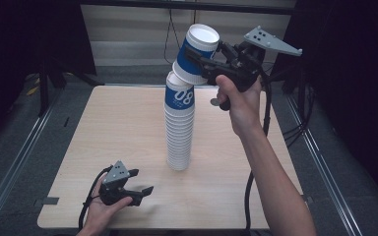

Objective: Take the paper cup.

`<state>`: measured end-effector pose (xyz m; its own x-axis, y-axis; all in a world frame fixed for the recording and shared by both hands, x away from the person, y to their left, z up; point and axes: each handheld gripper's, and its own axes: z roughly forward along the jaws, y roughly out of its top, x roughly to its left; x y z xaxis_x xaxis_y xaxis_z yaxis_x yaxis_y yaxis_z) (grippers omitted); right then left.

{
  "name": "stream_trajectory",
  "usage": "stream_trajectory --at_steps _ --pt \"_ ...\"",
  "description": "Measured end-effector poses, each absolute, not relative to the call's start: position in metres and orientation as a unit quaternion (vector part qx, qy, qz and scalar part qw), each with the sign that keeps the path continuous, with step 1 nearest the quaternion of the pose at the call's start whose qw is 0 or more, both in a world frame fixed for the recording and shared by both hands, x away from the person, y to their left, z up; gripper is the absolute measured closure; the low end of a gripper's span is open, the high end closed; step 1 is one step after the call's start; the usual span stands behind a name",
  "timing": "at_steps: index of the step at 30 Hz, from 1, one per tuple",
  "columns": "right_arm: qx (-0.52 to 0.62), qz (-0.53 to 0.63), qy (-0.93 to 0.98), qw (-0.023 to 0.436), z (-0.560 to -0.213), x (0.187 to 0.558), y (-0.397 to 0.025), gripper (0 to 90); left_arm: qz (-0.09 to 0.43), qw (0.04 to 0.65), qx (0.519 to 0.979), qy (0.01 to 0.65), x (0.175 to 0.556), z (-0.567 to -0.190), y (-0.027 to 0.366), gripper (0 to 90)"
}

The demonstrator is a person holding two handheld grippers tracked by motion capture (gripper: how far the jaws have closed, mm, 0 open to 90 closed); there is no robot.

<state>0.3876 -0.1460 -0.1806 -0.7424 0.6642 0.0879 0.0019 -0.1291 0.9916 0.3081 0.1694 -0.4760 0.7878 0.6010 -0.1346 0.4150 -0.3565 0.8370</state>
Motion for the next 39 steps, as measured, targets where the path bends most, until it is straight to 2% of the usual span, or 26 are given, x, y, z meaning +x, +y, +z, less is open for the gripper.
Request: stream_trajectory --at_steps 15,19,25,27,29,36,39 --pt "0.28 0.675 0.621 0.283 -0.191 0.359 -0.19 26.8 0.117 0.489 0.803 0.32 0.311 -0.47 0.176 16.2" --pt "0.285 0.665 0.627 0.288 -0.207 0.346 -0.204 26.8 0.098 0.525 0.781 0.323 0.31 -0.462 0.18 15.7" --pt "0.298 0.66 0.632 0.277 -0.235 0.338 -0.213 26.9 0.13 0.539 0.779 0.295 0.305 -0.451 0.174 15.7" --pt "0.302 0.661 0.641 0.249 -0.253 0.336 -0.215 27.0 0.132 0.543 0.779 0.284 0.304 -0.447 0.171 15.7" --pt "0.306 0.659 0.643 0.243 -0.262 0.334 -0.216 27.0 0.141 0.547 0.781 0.268 0.305 -0.439 0.165 15.7" --pt "0.313 0.65 0.656 0.223 -0.29 0.332 -0.209 27.0 0.126 0.556 0.787 0.236 0.311 -0.419 0.15 17.0" --pt "0.318 0.649 0.659 0.21 -0.313 0.329 -0.205 27.0 0.119 0.563 0.787 0.222 0.316 -0.408 0.14 16.8"
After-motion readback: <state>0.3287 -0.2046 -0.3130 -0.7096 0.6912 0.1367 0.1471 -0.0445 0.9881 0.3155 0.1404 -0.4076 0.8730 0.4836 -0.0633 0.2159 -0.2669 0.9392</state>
